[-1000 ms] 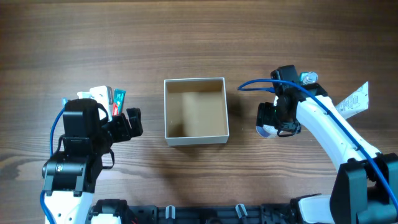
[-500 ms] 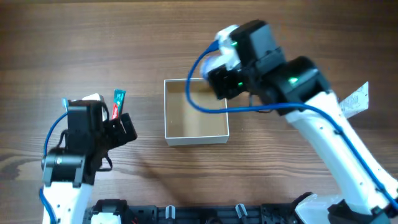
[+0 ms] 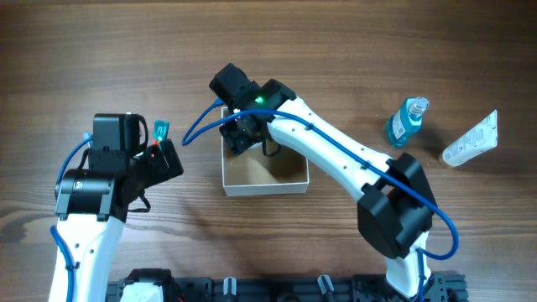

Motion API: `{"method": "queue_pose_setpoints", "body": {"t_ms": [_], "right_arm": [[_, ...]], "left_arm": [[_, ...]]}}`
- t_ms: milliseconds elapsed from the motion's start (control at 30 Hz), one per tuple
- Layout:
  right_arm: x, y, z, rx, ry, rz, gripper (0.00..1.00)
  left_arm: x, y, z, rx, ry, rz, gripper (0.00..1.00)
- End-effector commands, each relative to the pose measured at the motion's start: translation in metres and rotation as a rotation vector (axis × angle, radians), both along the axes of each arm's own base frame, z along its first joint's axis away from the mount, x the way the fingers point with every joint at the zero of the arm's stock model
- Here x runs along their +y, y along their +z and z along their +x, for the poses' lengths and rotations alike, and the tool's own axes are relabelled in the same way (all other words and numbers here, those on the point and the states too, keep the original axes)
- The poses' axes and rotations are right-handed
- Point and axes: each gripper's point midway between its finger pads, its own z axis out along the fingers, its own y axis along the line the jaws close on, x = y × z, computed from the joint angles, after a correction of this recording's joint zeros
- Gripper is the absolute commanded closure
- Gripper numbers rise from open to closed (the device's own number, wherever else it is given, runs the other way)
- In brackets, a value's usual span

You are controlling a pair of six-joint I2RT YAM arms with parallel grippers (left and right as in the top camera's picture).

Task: Pack container
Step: 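Carry the tub into the box and open the right gripper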

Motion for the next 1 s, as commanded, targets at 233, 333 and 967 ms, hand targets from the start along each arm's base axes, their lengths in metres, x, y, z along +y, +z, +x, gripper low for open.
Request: {"method": "queue_pose_setpoints", "body": {"t_ms": [233, 333, 967], "right_arm": [[0.005, 0.002, 0.023, 0.009, -0.064, 0.106, 0.93], [0.008, 0.002, 0.021, 0.024, -0.057, 0.120, 0.93], [-0.013, 0.025, 0.016, -0.003, -0.139, 0.080, 0.22]], "left_arm": [[0.002, 0.007, 0.003, -0.020, 0.013, 0.014, 0.00], [0.002, 0.007, 0.003, -0.020, 0.013, 0.014, 0.00], [0.002, 0.007, 0.003, -0.018, 0.013, 0.014, 0.00]]}}
